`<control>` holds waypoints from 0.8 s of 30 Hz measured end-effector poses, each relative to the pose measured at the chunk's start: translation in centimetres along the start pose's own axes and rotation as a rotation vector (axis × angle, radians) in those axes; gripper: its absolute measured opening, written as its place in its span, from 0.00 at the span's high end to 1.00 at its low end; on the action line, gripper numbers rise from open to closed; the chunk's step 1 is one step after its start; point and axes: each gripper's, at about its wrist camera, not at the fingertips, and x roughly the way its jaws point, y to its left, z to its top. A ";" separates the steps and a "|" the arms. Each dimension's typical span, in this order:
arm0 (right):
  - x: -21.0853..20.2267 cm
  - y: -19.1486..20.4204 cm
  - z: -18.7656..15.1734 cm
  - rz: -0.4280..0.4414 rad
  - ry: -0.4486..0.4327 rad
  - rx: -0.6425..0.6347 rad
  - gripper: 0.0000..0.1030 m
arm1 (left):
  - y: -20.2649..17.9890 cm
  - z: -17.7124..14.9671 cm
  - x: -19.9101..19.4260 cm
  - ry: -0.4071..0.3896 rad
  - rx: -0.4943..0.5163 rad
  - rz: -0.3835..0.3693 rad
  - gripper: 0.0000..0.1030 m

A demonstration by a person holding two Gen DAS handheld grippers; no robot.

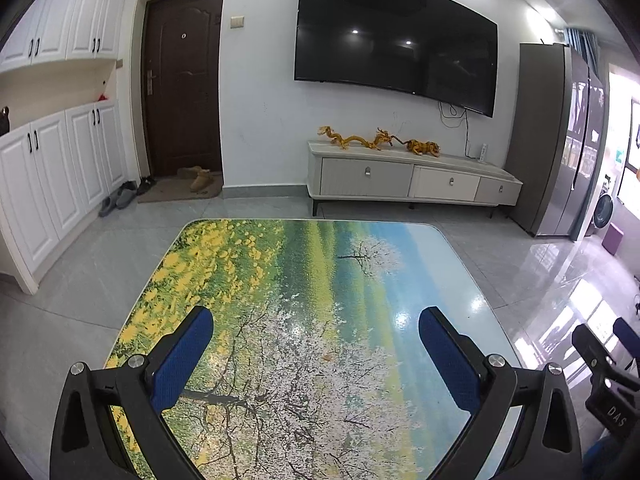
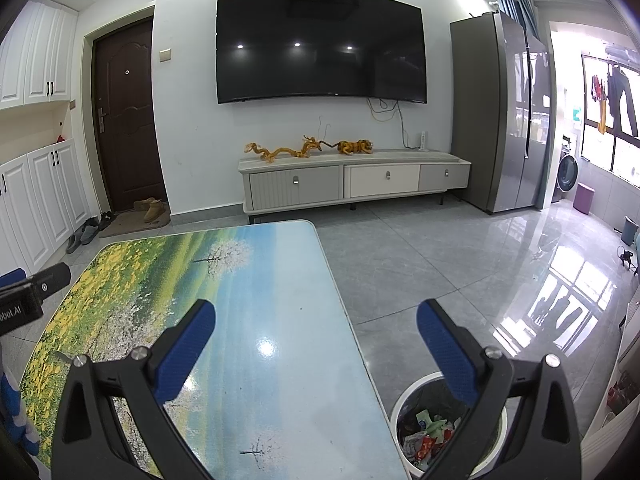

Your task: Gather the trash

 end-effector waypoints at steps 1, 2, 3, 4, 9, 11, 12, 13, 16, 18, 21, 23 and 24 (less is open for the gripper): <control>0.0 0.0 0.0 0.000 0.000 0.001 0.02 | 0.0 0.1 0.2 0.010 0.000 0.004 0.00; -0.1 0.0 -0.1 0.000 0.000 0.003 0.02 | -0.1 0.1 0.2 0.016 0.005 0.004 0.00; -0.1 -0.1 -0.2 0.001 0.000 0.006 0.02 | -0.2 0.1 0.3 0.019 0.017 -0.003 0.00; -0.2 -0.1 -0.4 0.002 -0.001 0.009 0.02 | -0.3 0.1 0.3 0.020 0.022 -0.006 0.00; -0.1 -0.8 0.0 0.003 0.002 0.017 0.02 | -0.8 -0.1 0.2 0.025 0.029 -0.048 0.00; -0.2 -0.9 -0.2 0.002 0.003 0.020 0.02 | -1.1 -0.1 0.0 0.015 0.036 -0.051 0.00; -0.2 -1.1 0.0 0.002 0.003 0.023 0.02 | -1.1 -0.1 -0.2 0.009 0.037 -0.055 0.00; -0.3 -1.1 -0.2 0.000 0.003 0.026 0.02 | -1.1 -0.1 -0.3 0.004 0.037 -0.063 0.00; -0.1 -1.7 0.1 -0.002 0.007 0.032 0.02 | -1.0 0.0 -0.7 -0.016 0.035 -0.113 0.00; 0.1 -2.2 0.7 -0.002 0.008 0.034 0.02 | -0.8 0.0 -1.1 -0.031 0.029 -0.163 0.00; 0.0 -2.5 0.6 -0.001 0.006 0.040 0.02 | -0.9 0.1 -1.6 -0.051 0.037 -0.220 0.00; 0.1 -2.8 0.6 0.000 0.008 0.047 0.02 | -1.4 0.0 -1.7 -0.058 0.054 -0.210 0.00; 0.1 -3.0 0.6 0.000 0.010 0.051 0.02 | -1.8 0.0 -1.6 -0.059 0.071 -0.193 0.00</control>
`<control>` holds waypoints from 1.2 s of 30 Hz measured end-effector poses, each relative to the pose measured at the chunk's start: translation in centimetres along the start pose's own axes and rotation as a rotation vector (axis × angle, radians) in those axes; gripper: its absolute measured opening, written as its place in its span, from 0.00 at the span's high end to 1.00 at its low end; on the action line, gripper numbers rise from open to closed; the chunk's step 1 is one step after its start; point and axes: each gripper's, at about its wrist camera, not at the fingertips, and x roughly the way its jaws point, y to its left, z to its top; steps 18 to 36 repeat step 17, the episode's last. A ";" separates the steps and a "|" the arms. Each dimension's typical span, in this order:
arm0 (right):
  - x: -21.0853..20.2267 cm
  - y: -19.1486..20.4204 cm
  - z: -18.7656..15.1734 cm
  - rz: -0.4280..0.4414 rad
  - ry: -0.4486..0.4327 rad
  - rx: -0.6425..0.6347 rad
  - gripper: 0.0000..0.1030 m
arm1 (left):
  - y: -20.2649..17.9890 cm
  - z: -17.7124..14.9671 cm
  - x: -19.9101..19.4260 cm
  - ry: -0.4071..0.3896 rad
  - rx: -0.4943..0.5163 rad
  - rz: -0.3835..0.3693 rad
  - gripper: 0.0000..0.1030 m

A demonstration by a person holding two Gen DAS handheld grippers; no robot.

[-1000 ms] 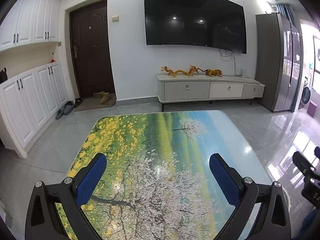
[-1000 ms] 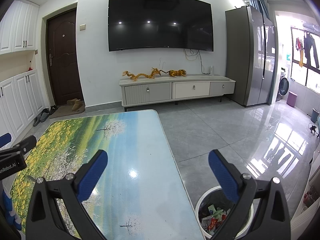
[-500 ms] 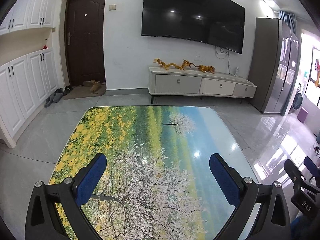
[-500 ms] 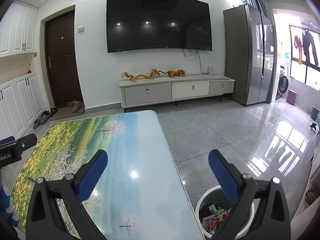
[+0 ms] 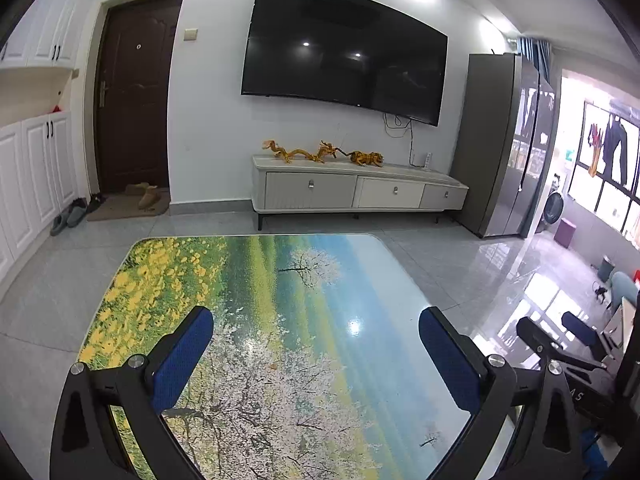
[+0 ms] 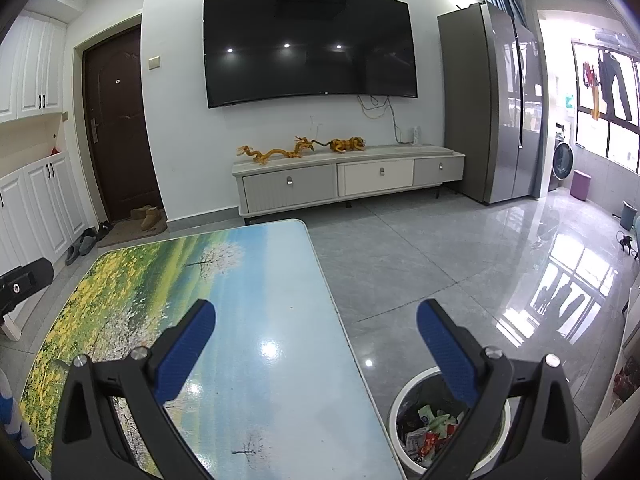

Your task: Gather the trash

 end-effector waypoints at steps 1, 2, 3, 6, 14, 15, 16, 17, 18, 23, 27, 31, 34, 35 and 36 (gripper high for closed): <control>0.1 -0.2 0.0 -0.001 0.003 0.003 0.02 | -0.3 0.0 0.1 0.004 0.013 0.011 0.00; 0.2 -0.5 0.1 -0.001 0.004 0.006 0.02 | -0.6 -0.2 0.3 0.009 0.023 0.019 0.00; 0.1 -0.7 0.1 -0.002 0.005 0.010 0.02 | -0.9 -0.3 0.6 0.018 0.032 0.028 0.00; 0.2 -1.2 0.2 -0.003 0.007 0.018 0.02 | -1.3 -0.5 1.0 0.040 0.043 0.054 0.00; 0.1 -1.5 0.2 -0.003 0.007 0.025 0.02 | -2.0 -0.9 0.9 0.054 0.058 0.099 0.00; 0.1 -1.5 0.2 -0.002 0.007 0.025 0.02 | -2.0 -0.9 0.9 0.055 0.063 0.104 0.00; 0.1 -1.7 0.2 -0.001 0.007 0.023 0.02 | -2.0 -0.9 0.9 0.053 0.065 0.108 0.00; 0.2 -1.7 0.3 -0.001 0.008 0.022 0.02 | -2.1 -0.9 0.9 0.051 0.066 0.115 0.00; 0.2 -1.7 0.3 -0.001 0.008 0.022 0.02 | -2.1 -0.9 0.9 0.051 0.066 0.115 0.00; 0.2 -1.7 0.3 -0.001 0.008 0.022 0.02 | -2.1 -0.9 0.9 0.051 0.066 0.115 0.00; 0.2 -1.7 0.3 -0.001 0.008 0.022 0.02 | -2.1 -0.9 0.9 0.051 0.066 0.115 0.00; 0.2 -1.7 0.3 -0.001 0.008 0.022 0.02 | -2.1 -0.9 0.9 0.051 0.066 0.115 0.00; 0.2 -1.7 0.3 -0.001 0.008 0.022 0.02 | -2.1 -0.9 0.9 0.051 0.066 0.115 0.00; 0.2 -1.7 0.3 -0.001 0.008 0.022 0.02 | -2.1 -0.9 0.9 0.051 0.066 0.115 0.00; 0.2 -1.7 0.3 -0.001 0.008 0.022 0.02 | -2.1 -0.9 0.9 0.051 0.066 0.115 0.00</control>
